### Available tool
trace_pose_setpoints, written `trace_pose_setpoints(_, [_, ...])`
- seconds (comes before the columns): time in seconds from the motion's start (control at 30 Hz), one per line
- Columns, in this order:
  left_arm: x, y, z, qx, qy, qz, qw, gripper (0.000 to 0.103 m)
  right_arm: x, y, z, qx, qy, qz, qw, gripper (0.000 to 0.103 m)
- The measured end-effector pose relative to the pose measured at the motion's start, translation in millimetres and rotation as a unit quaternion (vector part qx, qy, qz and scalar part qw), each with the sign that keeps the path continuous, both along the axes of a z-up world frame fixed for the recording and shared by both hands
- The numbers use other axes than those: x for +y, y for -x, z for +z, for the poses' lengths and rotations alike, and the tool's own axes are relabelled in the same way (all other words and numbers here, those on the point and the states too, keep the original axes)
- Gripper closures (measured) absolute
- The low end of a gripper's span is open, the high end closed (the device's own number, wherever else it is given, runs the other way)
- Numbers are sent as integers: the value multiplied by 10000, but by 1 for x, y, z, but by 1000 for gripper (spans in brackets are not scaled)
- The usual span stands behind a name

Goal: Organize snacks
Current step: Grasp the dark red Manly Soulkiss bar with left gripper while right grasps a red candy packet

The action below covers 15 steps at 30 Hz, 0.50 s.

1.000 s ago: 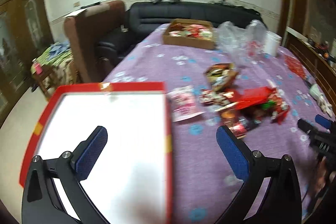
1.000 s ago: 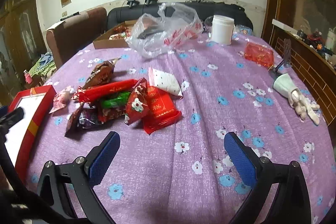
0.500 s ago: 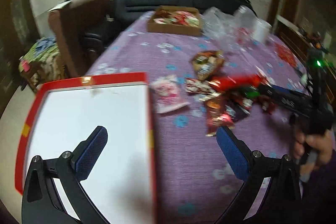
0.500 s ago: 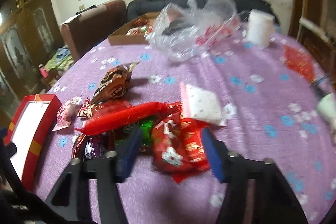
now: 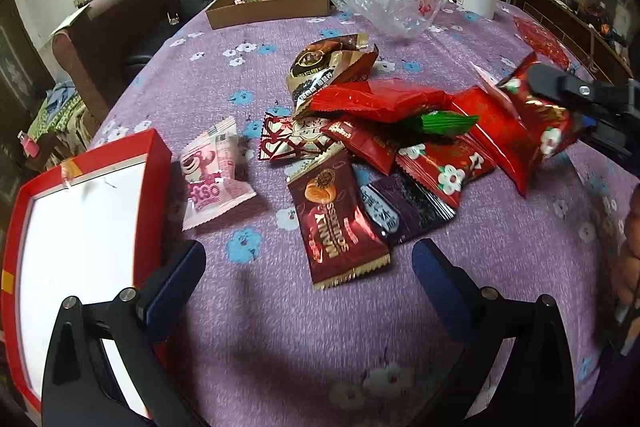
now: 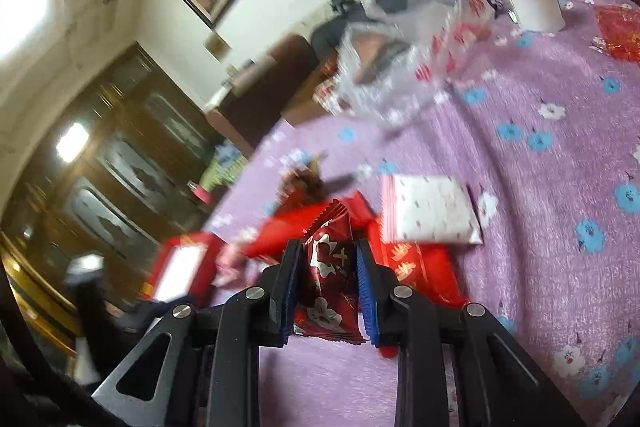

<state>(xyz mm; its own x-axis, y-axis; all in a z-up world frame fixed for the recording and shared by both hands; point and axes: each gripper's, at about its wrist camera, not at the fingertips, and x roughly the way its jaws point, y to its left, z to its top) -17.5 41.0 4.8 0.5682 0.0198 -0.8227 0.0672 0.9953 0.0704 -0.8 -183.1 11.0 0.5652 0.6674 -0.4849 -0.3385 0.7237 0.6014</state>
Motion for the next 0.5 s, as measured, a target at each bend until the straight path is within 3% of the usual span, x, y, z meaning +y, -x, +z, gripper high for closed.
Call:
trace_pose_setpoints(0.1, [4,-4,-5,21,3,71,10000,10,-4,-4,-1,136,-43,-164,9998,76])
trace_pose_setpoints(0.23, [15,-6,-12,137,295,163,9993,35,-9,-8,-4,273,-10,-332,9991,75])
trace_pose_setpoints(0.3, [17,-8,-11,148,359,159,9991,42,-11,-10,-7,311,-19,-385,9988,75])
trace_pose_setpoints(0.4, [17,-8,-9,102,385,85,9992,63,-13,-12,-9,379,-48,-409,9984,74])
trace_pose_setpoints(0.5, [20,-8,-8,88,370,64,9993,63,-12,-12,-10,380,-38,-401,9985,74])
